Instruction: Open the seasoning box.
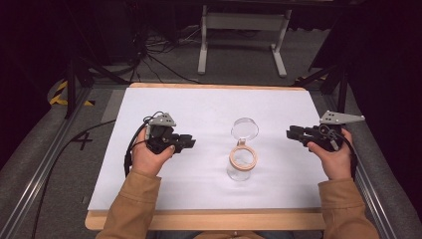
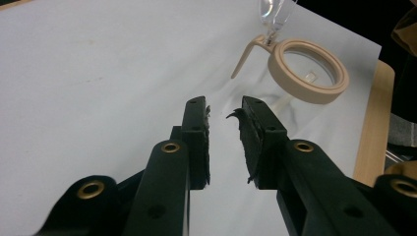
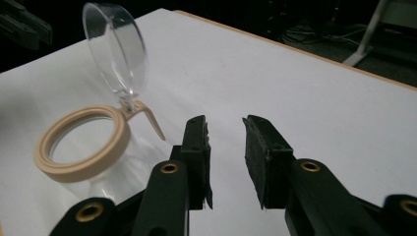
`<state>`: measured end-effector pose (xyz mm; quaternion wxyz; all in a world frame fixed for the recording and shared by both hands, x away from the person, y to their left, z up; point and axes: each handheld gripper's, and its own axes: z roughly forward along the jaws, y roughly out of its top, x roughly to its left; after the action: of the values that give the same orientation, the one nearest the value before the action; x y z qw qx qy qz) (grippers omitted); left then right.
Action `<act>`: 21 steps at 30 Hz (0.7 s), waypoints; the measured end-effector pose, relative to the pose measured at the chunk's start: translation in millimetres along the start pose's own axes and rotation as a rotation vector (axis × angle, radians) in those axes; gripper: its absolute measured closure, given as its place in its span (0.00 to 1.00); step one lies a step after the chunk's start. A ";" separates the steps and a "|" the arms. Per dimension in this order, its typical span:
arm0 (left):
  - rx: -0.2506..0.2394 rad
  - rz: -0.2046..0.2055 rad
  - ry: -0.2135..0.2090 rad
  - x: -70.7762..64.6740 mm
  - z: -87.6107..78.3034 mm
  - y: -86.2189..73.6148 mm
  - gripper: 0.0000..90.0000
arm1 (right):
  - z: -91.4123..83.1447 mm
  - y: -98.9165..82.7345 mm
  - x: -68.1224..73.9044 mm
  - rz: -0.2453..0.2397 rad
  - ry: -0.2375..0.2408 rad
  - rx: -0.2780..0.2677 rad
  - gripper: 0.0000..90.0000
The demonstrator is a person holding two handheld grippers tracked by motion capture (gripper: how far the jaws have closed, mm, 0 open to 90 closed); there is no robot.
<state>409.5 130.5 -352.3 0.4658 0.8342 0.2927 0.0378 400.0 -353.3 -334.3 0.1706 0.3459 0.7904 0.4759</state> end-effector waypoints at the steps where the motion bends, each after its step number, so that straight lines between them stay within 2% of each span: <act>1: -0.004 -0.008 0.001 1.3 0.6 -0.9 0.81 | -1.1 -1.6 -2.1 0.005 -0.005 0.002 0.79; 5: -0.001 -0.024 0.016 8.6 3.1 -4.6 0.81 | -3.6 -11.7 -14.7 0.044 0.016 -0.008 0.77; 9: 0.017 -0.043 0.042 14.9 6.6 -9.5 0.81 | 1.0 -21.9 -24.7 0.040 -0.009 0.045 0.74; 14: 0.025 -0.066 0.052 22.7 10.1 -16.1 0.80 | 9.9 -32.8 -33.7 0.058 0.003 0.110 0.73; 19: 0.038 -0.087 0.056 28.7 14.9 -22.1 0.79 | 16.6 -41.0 -38.7 0.027 0.001 0.135 0.71; 21: 0.045 -0.086 0.062 31.3 16.8 -24.4 0.79 | 20.5 -45.9 -41.4 0.027 0.014 0.140 0.71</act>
<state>430.0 143.8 -387.8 0.4387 0.8297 0.3433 0.0370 423.8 -383.8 -386.8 0.1341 0.3640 0.8182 0.4243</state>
